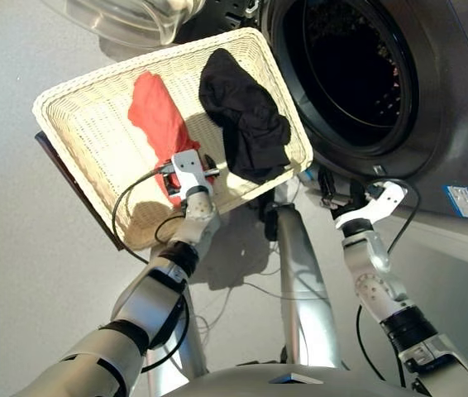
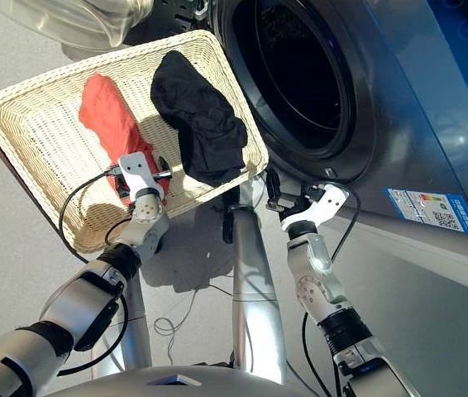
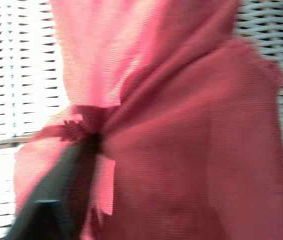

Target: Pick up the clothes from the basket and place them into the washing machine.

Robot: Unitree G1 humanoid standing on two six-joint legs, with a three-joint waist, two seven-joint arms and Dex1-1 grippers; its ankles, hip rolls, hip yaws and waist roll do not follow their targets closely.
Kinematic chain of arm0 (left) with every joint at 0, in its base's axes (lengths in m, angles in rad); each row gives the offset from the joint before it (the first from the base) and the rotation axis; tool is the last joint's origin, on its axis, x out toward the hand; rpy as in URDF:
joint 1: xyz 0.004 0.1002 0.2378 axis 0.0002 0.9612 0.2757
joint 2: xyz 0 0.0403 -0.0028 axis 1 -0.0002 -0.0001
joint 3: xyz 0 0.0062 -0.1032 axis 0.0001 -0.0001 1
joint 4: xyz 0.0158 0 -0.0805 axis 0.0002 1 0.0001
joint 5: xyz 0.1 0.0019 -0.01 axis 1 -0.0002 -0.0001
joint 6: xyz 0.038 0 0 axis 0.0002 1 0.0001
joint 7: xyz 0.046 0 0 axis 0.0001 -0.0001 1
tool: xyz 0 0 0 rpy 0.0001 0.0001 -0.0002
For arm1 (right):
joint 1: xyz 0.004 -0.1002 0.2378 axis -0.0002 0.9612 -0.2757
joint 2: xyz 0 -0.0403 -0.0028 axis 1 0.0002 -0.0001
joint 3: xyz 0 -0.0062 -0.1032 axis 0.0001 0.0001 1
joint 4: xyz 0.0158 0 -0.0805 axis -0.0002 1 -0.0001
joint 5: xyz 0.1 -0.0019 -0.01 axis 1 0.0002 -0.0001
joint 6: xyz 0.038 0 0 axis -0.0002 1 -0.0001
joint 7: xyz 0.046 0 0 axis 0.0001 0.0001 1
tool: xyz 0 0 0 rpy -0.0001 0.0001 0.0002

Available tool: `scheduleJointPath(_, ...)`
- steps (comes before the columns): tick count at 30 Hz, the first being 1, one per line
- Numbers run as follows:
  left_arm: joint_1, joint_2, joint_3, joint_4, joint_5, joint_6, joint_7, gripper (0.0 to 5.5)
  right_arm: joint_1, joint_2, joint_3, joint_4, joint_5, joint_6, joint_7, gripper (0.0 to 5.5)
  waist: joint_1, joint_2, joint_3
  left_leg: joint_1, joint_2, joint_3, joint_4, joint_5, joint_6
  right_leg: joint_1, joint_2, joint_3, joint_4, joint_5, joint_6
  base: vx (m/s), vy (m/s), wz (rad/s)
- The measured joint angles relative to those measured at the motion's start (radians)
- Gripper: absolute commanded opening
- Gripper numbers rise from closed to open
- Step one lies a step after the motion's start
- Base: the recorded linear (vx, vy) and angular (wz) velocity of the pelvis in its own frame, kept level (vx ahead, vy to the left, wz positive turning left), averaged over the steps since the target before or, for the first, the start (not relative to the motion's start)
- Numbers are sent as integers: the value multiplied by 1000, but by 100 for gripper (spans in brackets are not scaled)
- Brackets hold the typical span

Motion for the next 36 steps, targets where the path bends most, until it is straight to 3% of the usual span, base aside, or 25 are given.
scheduleJointPath(15, 33, 8, 30, -61, -16, -26, -45, 0, -1, 1, 0, 0, 0, 0, 1, 550, 0, -5, 3, 0, -1, 1, -10, 2, 4, 2, -1, -1, -17, 0, 0, 0, 0, 0)
scheduleJointPath(21, 156, 96, 23, -316, -1, -27, -71, 0, -21, -1, -27, -13, -54, -10, -22, 550, 6, -17, 28, 2, -2, 1, -6, 1, 2, -1, -5, 0, 2, 0, 0, 0, 0, 0)
scheduleJointPath(22, 192, 109, 21, -395, 16, -30, -80, 0, -31, -9, -42, -15, -112, -15, -41, 550, -1, -18, 38, 5, -3, 2, -5, 1, 2, -1, -8, 0, 5, 1, -1, 0, 0, 0)
scheduleJointPath(24, 257, 144, 23, -517, 36, -35, -119, 0, -47, -61, -64, -32, -273, -16, -95, 550, 15, -8, 53, 7, -11, 2, -4, 0, 1, -2, -18, -1, 16, 1, -2, 0, 0, 0)
scheduleJointPath(25, 292, 173, 24, -554, 47, -49, -142, 0, -54, -91, -79, -42, -358, -14, -122, 550, 34, -2, 57, 8, -12, 2, -6, 0, 0, -2, -19, 0, 18, 2, -3, 0, 0, 0)
scheduleJointPath(31, 470, 308, 78, -841, 54, -68, -308, 0, -127, -305, -94, -99, -1043, 73, -292, 550, 83, 15, 65, 10, -17, 0, -4, -3, -5, -4, -25, 0, 36, 3, -4, 0, 0, 0)
scheduleJointPath(36, 503, 390, 85, -986, 52, -73, -408, 0, -268, -388, -50, -107, -1285, 97, -331, 550, 124, 37, 54, 8, -22, -2, -7, -3, -5, -5, -31, -2, 37, 3, -4, 0, 0, 0)
